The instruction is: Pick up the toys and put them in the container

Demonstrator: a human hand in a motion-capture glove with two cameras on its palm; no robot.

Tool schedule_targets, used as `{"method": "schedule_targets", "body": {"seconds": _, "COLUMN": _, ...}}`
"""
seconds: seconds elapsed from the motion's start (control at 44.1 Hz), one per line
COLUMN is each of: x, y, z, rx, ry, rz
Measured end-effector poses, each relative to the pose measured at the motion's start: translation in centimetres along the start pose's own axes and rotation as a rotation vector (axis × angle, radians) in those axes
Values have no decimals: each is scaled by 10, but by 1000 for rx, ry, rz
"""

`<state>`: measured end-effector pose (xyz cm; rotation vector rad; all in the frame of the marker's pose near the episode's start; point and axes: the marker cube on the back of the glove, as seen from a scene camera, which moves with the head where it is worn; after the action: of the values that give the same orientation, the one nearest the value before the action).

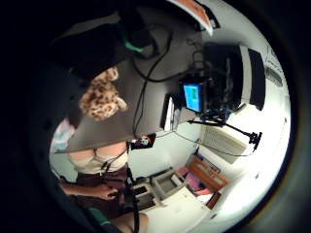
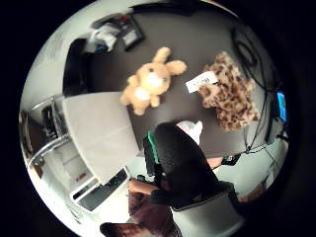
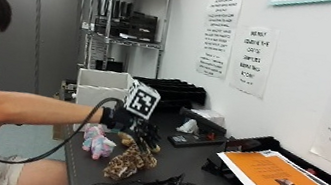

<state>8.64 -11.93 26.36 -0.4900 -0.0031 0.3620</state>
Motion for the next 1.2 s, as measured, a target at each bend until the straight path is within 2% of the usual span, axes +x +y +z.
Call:
{"method": "schedule_targets", "body": {"seconds": 0.227, "x": -4, "y": -26, "z": 73, "rx": -37, "ry": -151, "rz": -44}}
{"method": "schedule_targets", "body": {"seconds": 0.454, "x": -2, "y": -39, "z": 98, "rx": 202, "ry": -260, "rz": -29}}
{"method": "schedule_targets", "body": {"seconds": 0.703, "x": -4, "y": -47, "z": 93, "rx": 320, "ry": -274, "rz": 46}}
{"method": "schedule_targets", "body": {"seconds": 0.93, "x": -10, "y": -39, "z": 49, "rx": 269, "ry": -257, "rz": 35}}
{"method": "schedule_targets", "body": {"seconds": 1.066, "x": 12, "y": -15, "z": -7, "rx": 301, "ry": -44, "rz": 85}}
{"method": "schedule_targets", "body": {"seconds": 1.202, "x": 10, "y": 23, "z": -89, "rx": 416, "ry": -91, "rz": -54}}
